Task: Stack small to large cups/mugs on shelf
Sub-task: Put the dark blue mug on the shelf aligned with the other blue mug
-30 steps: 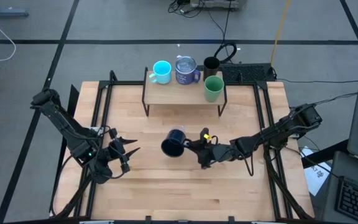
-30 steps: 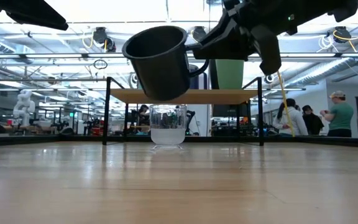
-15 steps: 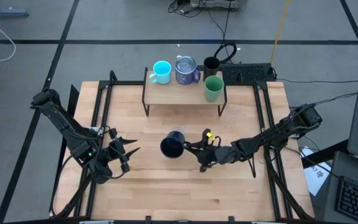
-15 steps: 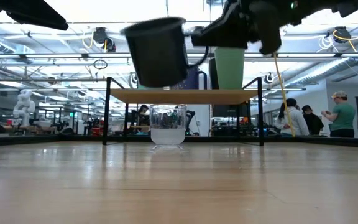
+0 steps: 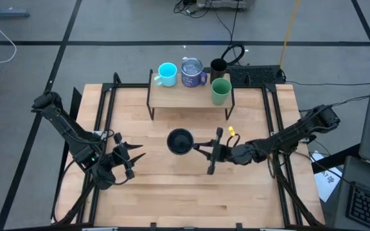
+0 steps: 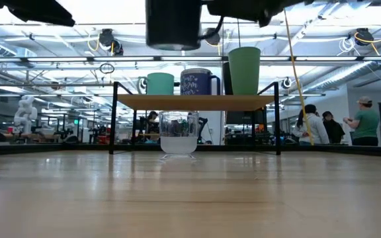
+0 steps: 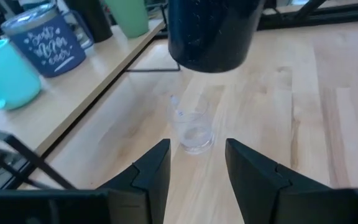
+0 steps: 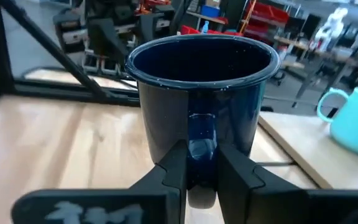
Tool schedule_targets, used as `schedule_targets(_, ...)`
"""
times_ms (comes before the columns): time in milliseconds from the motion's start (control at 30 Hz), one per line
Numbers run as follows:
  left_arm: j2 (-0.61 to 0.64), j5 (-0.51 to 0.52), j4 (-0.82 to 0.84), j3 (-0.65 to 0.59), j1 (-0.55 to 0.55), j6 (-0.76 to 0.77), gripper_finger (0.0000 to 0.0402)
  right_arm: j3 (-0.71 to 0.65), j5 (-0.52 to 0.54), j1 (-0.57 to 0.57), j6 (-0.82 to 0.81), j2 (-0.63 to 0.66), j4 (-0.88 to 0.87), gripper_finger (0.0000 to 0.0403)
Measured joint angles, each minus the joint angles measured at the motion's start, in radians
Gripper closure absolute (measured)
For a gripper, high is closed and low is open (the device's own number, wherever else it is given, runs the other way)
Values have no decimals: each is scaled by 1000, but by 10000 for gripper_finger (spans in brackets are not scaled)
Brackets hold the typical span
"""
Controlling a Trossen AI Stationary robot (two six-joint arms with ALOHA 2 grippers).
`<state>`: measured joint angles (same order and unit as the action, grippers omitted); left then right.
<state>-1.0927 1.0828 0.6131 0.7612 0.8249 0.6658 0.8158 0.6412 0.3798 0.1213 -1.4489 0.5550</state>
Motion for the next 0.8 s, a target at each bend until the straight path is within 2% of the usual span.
schedule_targets(333, 0, 0, -139, 0, -1, -166, 245, 0, -14, 0, -221, 117, -225, 357)
schedule_targets(467, 0, -19, -260, 0, -37, -325, 245, 0, -18, 0, -259, 118, -244, 357)
schedule_targets(700, 0, -242, -600, 0, -158, -726, 245, 0, -47, -1, -265, 118, -244, 357)
schedule_targets(800, 0, -291, -661, 17, -192, -839, 245, 0, -47, -1, -265, 118, -256, 357)
